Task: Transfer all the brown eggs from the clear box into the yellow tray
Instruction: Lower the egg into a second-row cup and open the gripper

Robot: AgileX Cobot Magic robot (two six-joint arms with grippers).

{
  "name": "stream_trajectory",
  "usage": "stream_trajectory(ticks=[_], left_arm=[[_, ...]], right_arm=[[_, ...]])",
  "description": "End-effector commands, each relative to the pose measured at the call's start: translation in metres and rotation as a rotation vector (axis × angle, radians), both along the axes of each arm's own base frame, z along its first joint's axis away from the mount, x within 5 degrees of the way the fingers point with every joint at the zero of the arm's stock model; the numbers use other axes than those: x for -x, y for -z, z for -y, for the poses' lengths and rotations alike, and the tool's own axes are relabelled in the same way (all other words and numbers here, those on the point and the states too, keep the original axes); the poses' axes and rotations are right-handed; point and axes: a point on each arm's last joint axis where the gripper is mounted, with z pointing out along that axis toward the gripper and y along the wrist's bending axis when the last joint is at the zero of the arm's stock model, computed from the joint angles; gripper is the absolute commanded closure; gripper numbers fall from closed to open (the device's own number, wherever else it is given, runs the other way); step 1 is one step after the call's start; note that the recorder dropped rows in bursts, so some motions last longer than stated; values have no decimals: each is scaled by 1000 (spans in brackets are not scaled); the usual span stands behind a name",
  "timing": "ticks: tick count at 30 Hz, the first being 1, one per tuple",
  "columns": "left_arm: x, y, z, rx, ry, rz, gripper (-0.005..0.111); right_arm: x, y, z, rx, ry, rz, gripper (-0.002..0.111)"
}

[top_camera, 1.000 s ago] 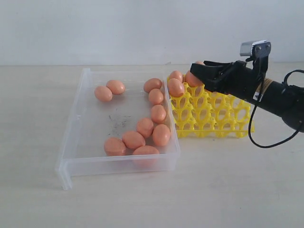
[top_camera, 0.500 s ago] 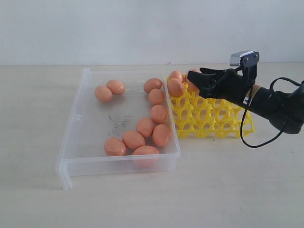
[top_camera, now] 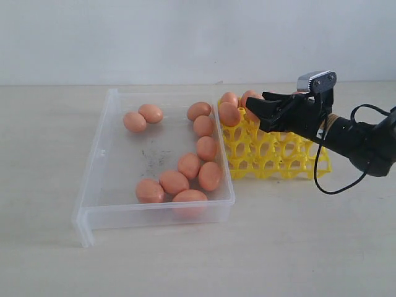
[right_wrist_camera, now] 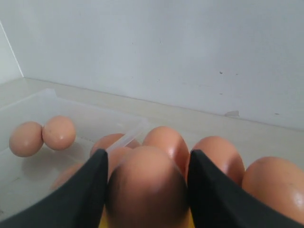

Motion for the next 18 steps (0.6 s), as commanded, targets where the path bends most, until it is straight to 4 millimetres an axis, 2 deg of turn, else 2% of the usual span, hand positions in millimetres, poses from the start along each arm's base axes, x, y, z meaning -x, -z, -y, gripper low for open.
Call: stream_trajectory(ticks=[1, 7, 18], left_arm=[[0, 2, 0, 11, 8, -5, 102], [0, 2, 0, 11, 8, -5, 102], [0, 2, 0, 10, 7, -9, 102]], right_arm=[[-4, -3, 4, 15, 13, 18, 108], [-11, 13, 5, -3, 14, -10, 108], [-15, 23, 7, 49, 34, -82, 108]])
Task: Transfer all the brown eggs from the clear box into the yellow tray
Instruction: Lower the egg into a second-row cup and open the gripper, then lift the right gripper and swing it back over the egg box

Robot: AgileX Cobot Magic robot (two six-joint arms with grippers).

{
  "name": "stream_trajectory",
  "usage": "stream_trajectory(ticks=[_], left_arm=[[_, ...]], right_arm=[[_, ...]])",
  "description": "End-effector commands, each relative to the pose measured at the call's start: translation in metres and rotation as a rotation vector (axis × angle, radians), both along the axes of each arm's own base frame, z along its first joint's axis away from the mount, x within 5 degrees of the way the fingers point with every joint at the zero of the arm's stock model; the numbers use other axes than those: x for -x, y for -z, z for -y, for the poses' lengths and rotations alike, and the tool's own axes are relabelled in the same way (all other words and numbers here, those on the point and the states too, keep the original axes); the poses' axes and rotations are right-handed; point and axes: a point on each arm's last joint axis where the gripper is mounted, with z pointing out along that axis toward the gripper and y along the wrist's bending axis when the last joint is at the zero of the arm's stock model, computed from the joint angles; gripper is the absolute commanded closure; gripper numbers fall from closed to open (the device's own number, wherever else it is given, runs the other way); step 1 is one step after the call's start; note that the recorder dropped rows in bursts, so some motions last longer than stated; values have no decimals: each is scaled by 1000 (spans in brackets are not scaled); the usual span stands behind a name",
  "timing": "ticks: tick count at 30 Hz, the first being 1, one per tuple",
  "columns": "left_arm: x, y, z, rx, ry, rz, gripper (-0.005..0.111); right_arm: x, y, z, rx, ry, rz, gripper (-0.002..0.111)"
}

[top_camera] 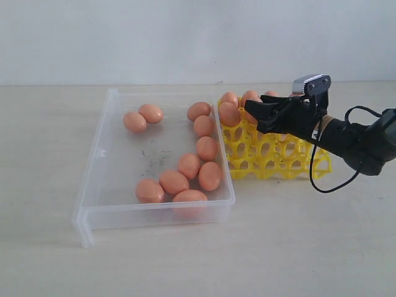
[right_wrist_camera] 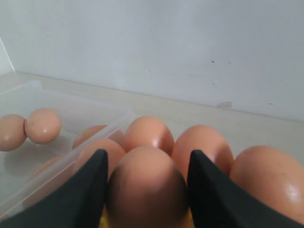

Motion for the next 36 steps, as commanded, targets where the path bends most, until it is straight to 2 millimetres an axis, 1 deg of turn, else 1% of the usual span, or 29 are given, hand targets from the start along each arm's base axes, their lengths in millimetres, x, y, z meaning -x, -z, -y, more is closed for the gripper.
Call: stream_trajectory(ticks=[1, 3, 5, 7, 12, 13, 14, 17, 19, 21, 24, 26, 27, 29, 30, 32, 34, 35, 36], left_arm=[[0, 2, 0, 10, 7, -9, 102], [0, 2, 0, 10, 7, -9, 102], [0, 2, 0, 10, 7, -9, 102], [0, 2, 0, 10, 7, -9, 102], [0, 2, 0, 10, 7, -9, 102], [0, 2, 0, 10, 7, -9, 102], [0, 2, 0, 10, 7, -9, 102], [0, 2, 0, 10, 7, -9, 102], [0, 2, 0, 10, 7, -9, 102], [0, 2, 0, 10, 7, -9, 102], [0, 2, 0, 10, 7, -9, 102], [0, 2, 0, 10, 7, -9, 102], [0, 2, 0, 10, 7, -9, 102], [0, 2, 0, 10, 7, -9, 102], [0, 2, 0, 10, 7, -9, 102], [0, 2, 0, 10, 7, -9, 102], [0, 2, 0, 10, 7, -9, 102], [0, 2, 0, 10, 7, -9, 102], [0, 2, 0, 10, 7, -9, 102]], right_arm=[[-1, 7, 5, 37, 26, -70, 108], [0, 7, 4, 30, 12, -76, 106], [1, 6, 2, 28, -22, -56, 100], [2, 4, 0, 20, -42, -38, 89], [2, 4, 0, 14, -40, -42, 50], [2, 4, 1, 9, -31, -41, 45], [1, 3, 2, 2, -18, -41, 43], [1, 0, 2, -11, -16, -24, 43], [1, -8, 2, -36, -32, 21, 43], [1, -24, 5, -69, -39, 48, 43], [2, -53, 17, -126, -43, 47, 43], [6, -71, 24, -117, -77, 58, 43], [8, -80, 25, -105, -102, 63, 45], [13, -93, 24, -84, -157, 57, 53], [16, -99, 21, -67, -190, 57, 58], [21, -107, 7, -26, -270, 58, 66], [27, -114, -17, 8, -374, 50, 67], [27, -117, -28, 32, -392, 25, 67], [26, -117, -45, 89, -393, -49, 67]])
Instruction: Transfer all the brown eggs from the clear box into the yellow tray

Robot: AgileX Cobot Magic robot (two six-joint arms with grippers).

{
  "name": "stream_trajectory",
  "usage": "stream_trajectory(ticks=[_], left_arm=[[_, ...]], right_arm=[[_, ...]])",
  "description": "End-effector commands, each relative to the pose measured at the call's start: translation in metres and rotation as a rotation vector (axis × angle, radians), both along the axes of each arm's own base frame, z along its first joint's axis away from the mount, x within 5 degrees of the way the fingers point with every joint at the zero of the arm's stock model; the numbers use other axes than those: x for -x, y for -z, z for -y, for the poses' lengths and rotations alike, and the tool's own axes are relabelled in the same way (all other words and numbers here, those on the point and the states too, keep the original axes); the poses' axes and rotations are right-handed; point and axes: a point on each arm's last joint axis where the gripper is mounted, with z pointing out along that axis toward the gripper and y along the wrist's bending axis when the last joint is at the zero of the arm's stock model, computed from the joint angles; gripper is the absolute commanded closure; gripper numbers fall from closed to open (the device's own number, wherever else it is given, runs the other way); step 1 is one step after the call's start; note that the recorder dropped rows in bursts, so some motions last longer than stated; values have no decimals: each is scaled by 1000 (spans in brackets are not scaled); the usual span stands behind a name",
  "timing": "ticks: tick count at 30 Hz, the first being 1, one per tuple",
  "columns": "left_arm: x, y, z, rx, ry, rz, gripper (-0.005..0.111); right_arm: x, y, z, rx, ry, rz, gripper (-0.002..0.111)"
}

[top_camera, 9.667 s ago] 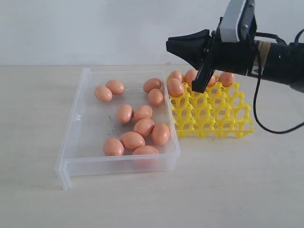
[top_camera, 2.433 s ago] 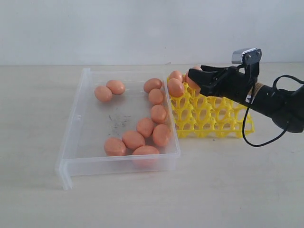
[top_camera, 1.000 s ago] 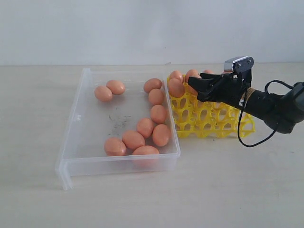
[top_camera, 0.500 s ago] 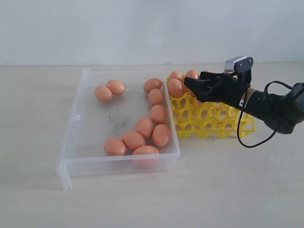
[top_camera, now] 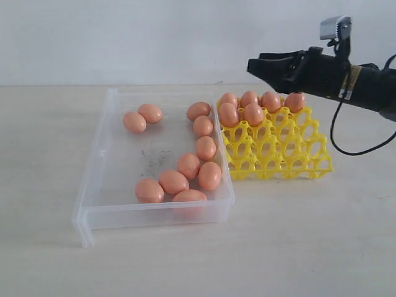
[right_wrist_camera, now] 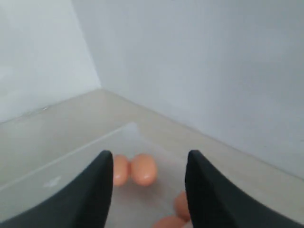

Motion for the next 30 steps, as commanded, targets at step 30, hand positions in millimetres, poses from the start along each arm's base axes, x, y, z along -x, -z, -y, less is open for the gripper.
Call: stream_trajectory(ticks=[30], left_arm=[[0, 2, 0, 11, 7, -6, 102]], right_arm=[[-34, -2, -205, 395, 29, -338, 66]])
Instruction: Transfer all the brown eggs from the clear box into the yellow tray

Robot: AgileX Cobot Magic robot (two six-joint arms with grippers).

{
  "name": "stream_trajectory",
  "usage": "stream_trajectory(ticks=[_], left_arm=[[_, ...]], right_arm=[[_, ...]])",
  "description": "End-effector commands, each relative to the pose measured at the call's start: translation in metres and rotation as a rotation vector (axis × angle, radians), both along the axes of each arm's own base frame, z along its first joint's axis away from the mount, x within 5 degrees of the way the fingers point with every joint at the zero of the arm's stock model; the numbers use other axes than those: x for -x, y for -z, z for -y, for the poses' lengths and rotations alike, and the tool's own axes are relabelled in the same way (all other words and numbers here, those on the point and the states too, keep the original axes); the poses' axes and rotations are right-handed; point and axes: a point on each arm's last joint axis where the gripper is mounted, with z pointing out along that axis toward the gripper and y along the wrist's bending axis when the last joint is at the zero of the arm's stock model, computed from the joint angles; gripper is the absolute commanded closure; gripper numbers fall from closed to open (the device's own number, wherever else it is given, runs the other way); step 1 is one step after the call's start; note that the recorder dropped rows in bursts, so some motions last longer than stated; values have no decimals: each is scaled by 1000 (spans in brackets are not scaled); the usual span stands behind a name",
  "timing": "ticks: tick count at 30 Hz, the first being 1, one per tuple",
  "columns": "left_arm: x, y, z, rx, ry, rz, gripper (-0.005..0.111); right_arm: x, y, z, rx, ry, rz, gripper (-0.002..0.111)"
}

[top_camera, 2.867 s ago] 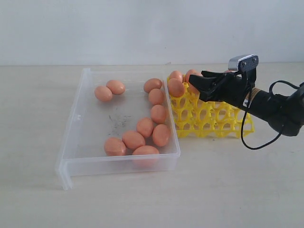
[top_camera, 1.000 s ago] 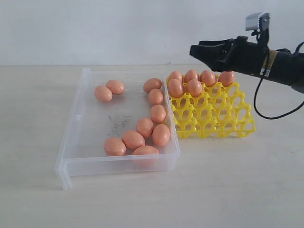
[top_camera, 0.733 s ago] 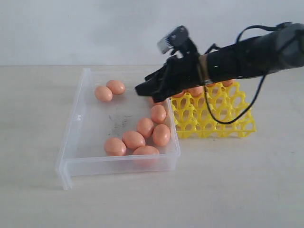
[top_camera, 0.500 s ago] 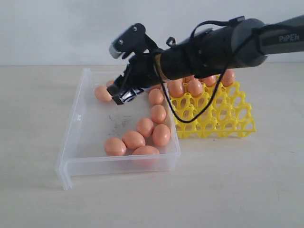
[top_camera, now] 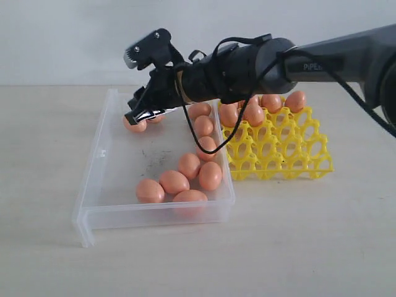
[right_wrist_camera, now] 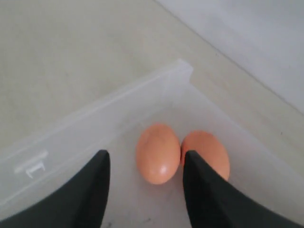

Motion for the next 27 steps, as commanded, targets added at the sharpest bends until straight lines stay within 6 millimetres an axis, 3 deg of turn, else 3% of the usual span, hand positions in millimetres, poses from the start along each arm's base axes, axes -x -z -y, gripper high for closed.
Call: stream_trajectory(ticks=[1, 5, 8, 16, 19, 25, 27], left_arm=[[0, 2, 0, 11, 7, -6, 102], [0, 2, 0, 11, 7, -6, 102], [0, 2, 0, 11, 7, -6, 102], [0, 2, 0, 11, 7, -6, 102], [0, 2, 0, 11, 7, -6, 102], [0, 2, 0, 11, 7, -6, 102], [0, 2, 0, 11, 7, -6, 102]], right_arm=[[-2, 4, 27, -212, 23, -252, 66], [4, 3, 42, -345, -76, -439, 66], [14, 0, 40, -389, -186, -522, 66], [31, 27, 46, -273, -249, -458, 67], [34, 35, 54, -109, -264, -279, 73], [33, 43, 74, 395, -179, 80, 108], [32, 45, 76, 557, -90, 141, 108]])
